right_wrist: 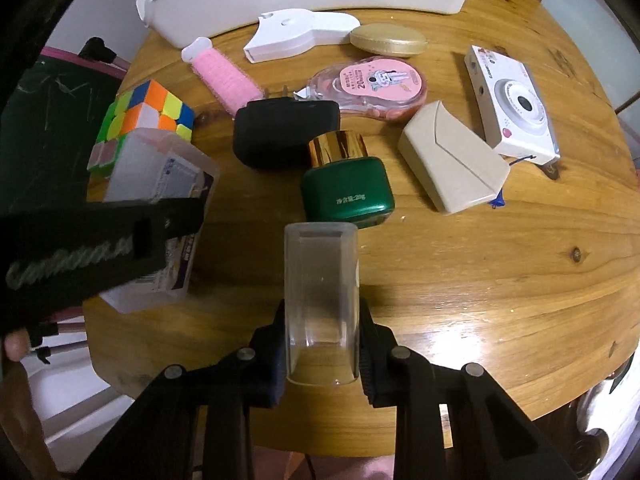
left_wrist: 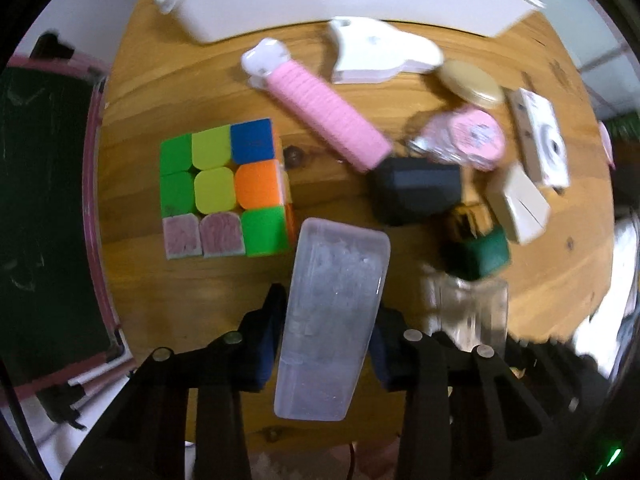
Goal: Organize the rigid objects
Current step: 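Carry both clear items into the white bin and open both tools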
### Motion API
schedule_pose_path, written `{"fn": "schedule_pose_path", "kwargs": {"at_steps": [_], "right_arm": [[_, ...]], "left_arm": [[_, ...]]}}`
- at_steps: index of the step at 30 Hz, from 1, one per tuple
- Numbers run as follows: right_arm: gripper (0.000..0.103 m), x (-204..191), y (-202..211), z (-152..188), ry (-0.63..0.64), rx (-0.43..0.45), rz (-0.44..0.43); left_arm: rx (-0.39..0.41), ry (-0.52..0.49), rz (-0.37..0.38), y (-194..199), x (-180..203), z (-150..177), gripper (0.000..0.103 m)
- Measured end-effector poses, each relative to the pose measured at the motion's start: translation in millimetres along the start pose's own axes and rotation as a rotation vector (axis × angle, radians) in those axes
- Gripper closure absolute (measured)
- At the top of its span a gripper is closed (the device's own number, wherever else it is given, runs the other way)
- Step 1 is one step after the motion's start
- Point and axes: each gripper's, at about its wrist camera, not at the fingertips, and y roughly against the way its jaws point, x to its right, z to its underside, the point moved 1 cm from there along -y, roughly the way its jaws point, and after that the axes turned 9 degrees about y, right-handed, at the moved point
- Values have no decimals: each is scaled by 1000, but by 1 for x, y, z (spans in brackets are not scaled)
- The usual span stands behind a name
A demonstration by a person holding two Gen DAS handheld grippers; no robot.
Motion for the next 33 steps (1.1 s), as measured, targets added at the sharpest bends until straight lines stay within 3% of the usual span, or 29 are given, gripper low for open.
{"fn": "schedule_pose_path", "kwargs": {"at_steps": [4,9,14,17,20,24,28,33], "right_arm": [[75,5,32,1,50,32,-5],[75,28,95,-22,63,141,-5],[75,54,151,-84,24,285,-53],[75,62,158,-132,1,346,-70],[75,65,134,-191,-50,357,-87],[74,84,82,-240,-100,316,-78],[74,83,41,-269,-107,214,-55],[74,82,6,-283,-77,109,-20]], "left_arm": [[43,-90,32,42,8,10,62],[230,-150,60,115,9,-6,62],[418,-123,116,167,-8,-70,62],[500,-112,189,171,-7,-115,62],[464,-58,261,146,-10,-157,62],[393,46,262,101,-14,-204,62],[294,135,234,51,-27,-231,62],[209,153,173,15,-27,-244,62]]}}
